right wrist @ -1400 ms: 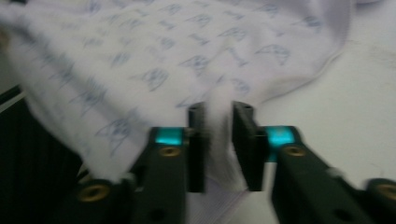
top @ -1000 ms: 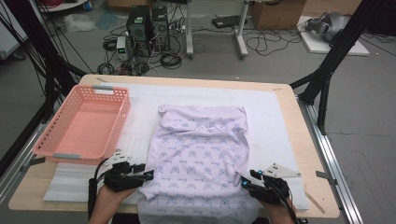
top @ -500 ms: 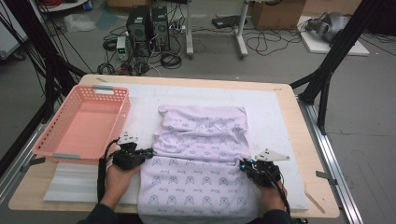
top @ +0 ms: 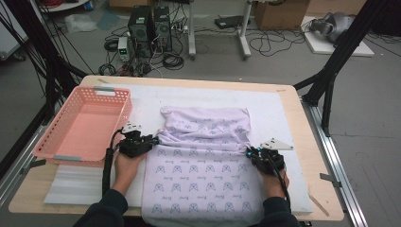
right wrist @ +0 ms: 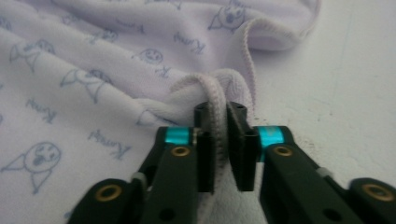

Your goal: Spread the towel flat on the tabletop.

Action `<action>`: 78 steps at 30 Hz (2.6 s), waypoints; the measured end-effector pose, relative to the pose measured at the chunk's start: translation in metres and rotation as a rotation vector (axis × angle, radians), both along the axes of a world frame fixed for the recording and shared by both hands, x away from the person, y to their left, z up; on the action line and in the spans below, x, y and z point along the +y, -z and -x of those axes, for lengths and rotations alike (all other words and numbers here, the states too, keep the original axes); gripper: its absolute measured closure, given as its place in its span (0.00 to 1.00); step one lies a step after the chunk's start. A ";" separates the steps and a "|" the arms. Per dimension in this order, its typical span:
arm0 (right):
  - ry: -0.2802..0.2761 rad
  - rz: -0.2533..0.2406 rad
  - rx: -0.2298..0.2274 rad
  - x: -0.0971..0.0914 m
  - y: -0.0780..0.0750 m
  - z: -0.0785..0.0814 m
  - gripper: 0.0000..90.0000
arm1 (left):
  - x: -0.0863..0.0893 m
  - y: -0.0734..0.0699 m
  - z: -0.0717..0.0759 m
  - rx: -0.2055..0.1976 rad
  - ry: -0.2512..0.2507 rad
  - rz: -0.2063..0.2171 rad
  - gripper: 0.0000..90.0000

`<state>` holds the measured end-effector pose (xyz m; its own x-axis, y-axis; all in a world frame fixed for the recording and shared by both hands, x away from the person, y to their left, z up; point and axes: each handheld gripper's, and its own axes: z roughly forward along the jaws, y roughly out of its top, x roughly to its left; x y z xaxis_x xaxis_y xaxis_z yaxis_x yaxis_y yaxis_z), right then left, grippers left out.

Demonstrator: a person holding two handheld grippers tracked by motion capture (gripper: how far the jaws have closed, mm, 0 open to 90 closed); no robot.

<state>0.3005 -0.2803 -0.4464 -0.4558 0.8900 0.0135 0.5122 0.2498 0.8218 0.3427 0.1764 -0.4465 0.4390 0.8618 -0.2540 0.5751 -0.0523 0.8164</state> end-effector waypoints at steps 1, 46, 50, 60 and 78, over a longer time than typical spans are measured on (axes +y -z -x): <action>0.007 -0.007 -0.016 -0.002 -0.001 0.002 0.78 | 0.002 -0.002 0.003 -0.015 0.012 0.017 0.62; -0.166 0.006 0.090 -0.016 0.004 0.085 0.97 | 0.014 0.005 0.114 0.031 0.260 -0.074 0.98; -0.198 -0.002 0.086 -0.018 0.002 0.094 0.97 | 0.020 0.001 0.122 0.032 0.284 -0.056 0.98; -0.259 -0.029 0.046 -0.030 -0.010 0.120 0.98 | 0.049 -0.009 0.145 0.027 0.337 -0.008 0.98; -0.127 -0.132 -0.005 -0.020 -0.017 0.100 0.55 | 0.017 0.001 0.092 0.044 0.234 0.013 0.52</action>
<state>0.2009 -0.3000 -0.4293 -0.5644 0.8162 0.1238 0.4794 0.2020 0.8540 0.2502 0.1931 -0.4476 0.6149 0.7342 -0.2878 0.5833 -0.1779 0.7926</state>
